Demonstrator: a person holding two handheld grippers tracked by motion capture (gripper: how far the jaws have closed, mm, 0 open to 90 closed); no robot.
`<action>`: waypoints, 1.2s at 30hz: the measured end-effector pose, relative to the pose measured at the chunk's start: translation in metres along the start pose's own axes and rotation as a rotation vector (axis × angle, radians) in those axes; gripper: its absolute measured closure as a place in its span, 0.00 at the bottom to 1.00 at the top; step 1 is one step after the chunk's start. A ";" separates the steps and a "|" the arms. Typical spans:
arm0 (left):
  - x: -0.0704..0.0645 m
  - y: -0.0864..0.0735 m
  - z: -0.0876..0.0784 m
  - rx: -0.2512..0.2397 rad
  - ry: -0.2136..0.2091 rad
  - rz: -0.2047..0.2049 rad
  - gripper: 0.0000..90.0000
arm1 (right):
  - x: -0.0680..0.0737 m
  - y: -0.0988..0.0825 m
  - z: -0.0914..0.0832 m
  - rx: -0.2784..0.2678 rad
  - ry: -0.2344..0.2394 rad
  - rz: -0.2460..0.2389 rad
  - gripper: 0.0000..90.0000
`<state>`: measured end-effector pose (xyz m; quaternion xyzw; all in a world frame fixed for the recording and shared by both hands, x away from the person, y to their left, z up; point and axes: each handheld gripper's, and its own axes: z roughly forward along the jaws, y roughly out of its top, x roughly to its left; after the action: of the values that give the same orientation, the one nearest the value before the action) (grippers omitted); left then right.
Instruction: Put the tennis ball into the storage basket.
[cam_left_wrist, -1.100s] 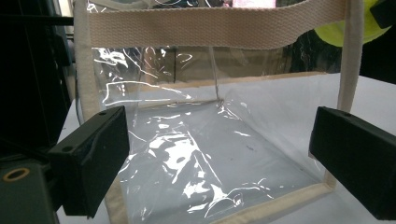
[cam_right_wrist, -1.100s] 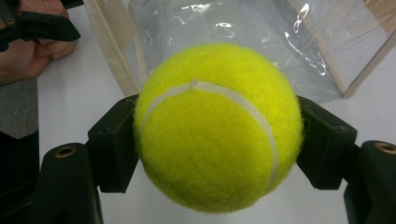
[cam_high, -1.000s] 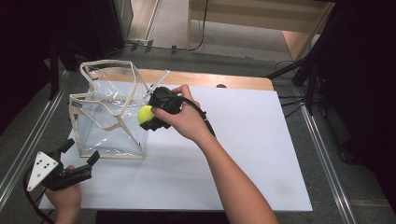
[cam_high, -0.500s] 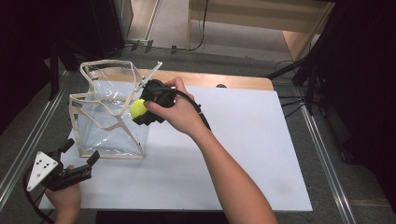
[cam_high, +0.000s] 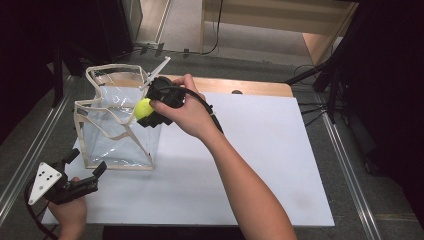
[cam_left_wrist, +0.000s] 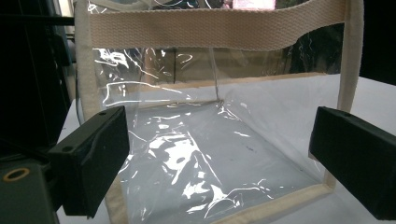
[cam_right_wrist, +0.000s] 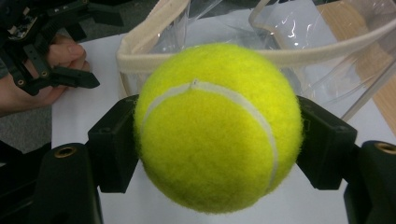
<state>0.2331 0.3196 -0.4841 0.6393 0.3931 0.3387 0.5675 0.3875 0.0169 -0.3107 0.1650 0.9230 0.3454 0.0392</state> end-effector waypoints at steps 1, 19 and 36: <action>0.000 0.000 0.000 0.000 0.000 0.000 0.06 | 0.000 0.000 0.000 0.000 0.000 0.000 0.27; 0.000 0.000 0.000 -0.001 -0.001 0.002 0.06 | -0.004 0.032 -0.008 -0.039 -0.005 -0.034 0.27; 0.000 0.000 0.000 -0.005 -0.003 -0.007 0.06 | -0.001 0.056 0.003 -0.035 0.007 -0.050 0.27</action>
<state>0.2330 0.3202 -0.4840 0.6369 0.3939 0.3366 0.5709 0.4044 0.0583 -0.2771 0.1399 0.9208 0.3610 0.0477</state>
